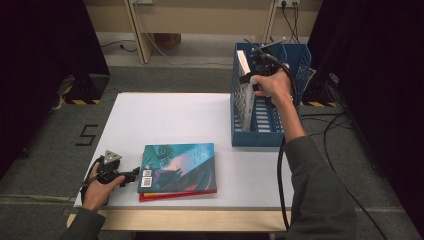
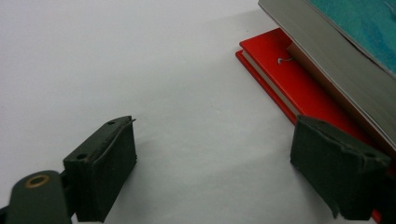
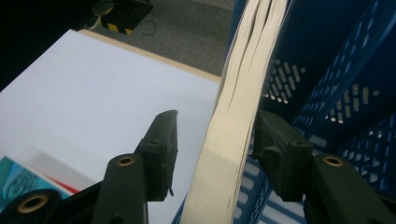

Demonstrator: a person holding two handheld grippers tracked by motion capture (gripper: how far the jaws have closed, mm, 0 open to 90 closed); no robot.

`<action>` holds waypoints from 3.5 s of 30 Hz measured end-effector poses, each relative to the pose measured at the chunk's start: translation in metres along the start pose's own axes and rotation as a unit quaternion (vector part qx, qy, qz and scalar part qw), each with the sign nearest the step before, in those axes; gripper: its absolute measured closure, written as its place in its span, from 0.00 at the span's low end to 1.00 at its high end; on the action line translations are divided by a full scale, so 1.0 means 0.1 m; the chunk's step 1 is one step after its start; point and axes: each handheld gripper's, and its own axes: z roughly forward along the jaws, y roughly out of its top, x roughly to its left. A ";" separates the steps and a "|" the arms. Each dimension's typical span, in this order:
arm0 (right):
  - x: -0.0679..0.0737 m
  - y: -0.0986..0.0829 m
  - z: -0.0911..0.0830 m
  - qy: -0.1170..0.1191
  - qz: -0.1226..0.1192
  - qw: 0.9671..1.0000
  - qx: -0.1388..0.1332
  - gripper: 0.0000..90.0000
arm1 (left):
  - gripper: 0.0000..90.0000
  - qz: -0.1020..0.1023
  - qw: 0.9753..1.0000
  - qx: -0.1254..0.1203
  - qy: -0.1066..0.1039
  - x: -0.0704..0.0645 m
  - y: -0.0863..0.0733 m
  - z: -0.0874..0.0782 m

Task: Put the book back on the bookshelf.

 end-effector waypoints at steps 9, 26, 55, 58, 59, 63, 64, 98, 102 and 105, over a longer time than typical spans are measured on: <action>0.00 -0.26 0.10 0.006 -0.018 1.000 0.025 0.65 | 0.15 0.000 1.000 0.000 0.000 0.00 0.00 0.00; 0.07 -0.09 0.37 -0.024 0.019 0.999 -0.014 0.79 | 0.15 0.000 1.000 0.000 0.000 0.00 0.00 0.00; 0.32 -0.12 0.16 -0.021 -0.021 0.999 -0.033 0.41 | 0.15 0.000 1.000 0.000 0.000 0.00 0.00 0.00; 0.32 -0.14 0.07 -0.021 -0.026 0.999 -0.039 0.41 | 0.15 0.000 1.000 0.000 0.000 0.00 0.00 0.00; 0.31 -0.15 0.05 -0.021 -0.026 0.999 -0.040 0.40 | 0.15 0.000 1.000 0.000 0.000 0.00 0.00 0.00; 0.29 -0.21 -0.06 -0.020 -0.032 0.998 -0.052 0.40 | 0.15 0.001 1.000 0.003 0.000 0.01 0.00 0.00; 0.29 -0.24 -0.08 -0.021 -0.035 0.998 -0.053 0.40 | 0.15 0.001 1.000 0.001 -0.002 0.01 0.00 0.00; 0.54 -1.51 0.05 0.062 -0.070 0.993 -0.074 0.33 | 0.15 0.001 1.000 0.002 0.000 0.01 0.00 0.00; 0.57 -1.61 0.11 0.074 -0.065 0.992 -0.079 0.32 | 0.15 0.001 1.000 0.002 0.000 0.00 0.00 0.00; 0.58 -1.69 0.16 0.086 -0.053 0.991 -0.082 0.31 | 0.15 0.001 1.000 0.004 -0.001 0.01 0.00 -0.01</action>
